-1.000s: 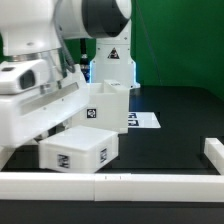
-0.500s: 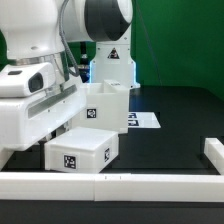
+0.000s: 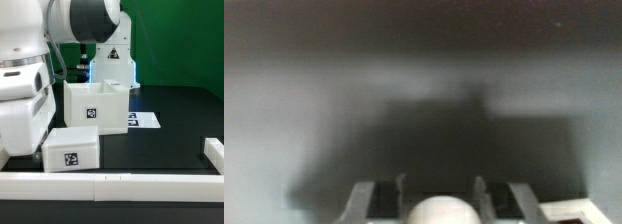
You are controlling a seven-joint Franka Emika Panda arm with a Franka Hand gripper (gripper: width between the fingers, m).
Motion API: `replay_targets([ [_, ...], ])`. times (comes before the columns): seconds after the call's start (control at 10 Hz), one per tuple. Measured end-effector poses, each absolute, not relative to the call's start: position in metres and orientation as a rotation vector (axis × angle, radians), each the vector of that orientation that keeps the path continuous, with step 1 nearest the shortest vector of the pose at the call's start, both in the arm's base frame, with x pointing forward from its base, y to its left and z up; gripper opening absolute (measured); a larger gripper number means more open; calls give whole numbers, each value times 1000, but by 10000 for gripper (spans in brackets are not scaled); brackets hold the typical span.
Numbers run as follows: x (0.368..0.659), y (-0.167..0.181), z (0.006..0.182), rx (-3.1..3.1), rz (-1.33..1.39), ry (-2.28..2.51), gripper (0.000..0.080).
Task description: Assemble drawer
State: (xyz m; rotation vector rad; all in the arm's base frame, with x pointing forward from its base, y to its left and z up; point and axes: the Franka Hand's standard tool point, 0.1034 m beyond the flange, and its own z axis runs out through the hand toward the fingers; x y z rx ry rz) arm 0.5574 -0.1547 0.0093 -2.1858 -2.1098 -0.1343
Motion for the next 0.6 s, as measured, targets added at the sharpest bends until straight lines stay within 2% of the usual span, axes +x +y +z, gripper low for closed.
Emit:
replay_targets([
  [0.2, 557, -155, 9, -2186, -134, -2110, 172],
  [0.6, 567, -161, 11, -1927, -118, -2414, 172],
])
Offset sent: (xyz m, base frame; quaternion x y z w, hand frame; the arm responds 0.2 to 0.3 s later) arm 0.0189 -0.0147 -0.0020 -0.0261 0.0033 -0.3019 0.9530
